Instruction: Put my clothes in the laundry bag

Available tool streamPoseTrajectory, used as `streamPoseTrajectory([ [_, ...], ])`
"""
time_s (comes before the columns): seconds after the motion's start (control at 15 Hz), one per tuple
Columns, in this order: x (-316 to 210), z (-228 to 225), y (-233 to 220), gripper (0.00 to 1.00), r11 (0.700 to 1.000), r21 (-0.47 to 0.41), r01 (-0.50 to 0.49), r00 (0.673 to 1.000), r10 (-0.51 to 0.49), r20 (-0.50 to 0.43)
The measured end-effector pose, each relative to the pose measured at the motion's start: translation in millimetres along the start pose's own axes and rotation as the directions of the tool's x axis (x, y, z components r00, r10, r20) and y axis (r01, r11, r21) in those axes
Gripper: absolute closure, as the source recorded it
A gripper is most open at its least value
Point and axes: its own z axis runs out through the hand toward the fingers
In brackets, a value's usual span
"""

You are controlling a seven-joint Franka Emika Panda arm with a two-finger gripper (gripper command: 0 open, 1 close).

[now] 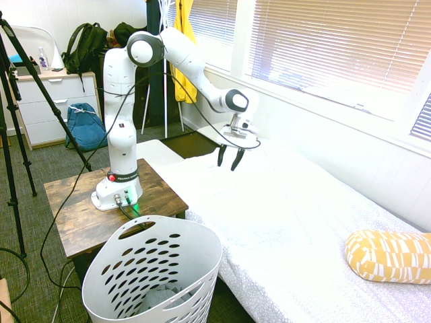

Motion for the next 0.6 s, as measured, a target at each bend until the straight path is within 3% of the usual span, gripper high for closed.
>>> streamPoseTrajectory([
  [0.27, -54.6, -70.8, -77.1, 0.00, 0.965, 0.260, -0.016, 1.000, 0.011, 0.019],
  [0.6, -109.3, -129.2, -102.9, 0.00, 0.866, 0.484, 0.126, 0.983, -0.045, -0.176],
])
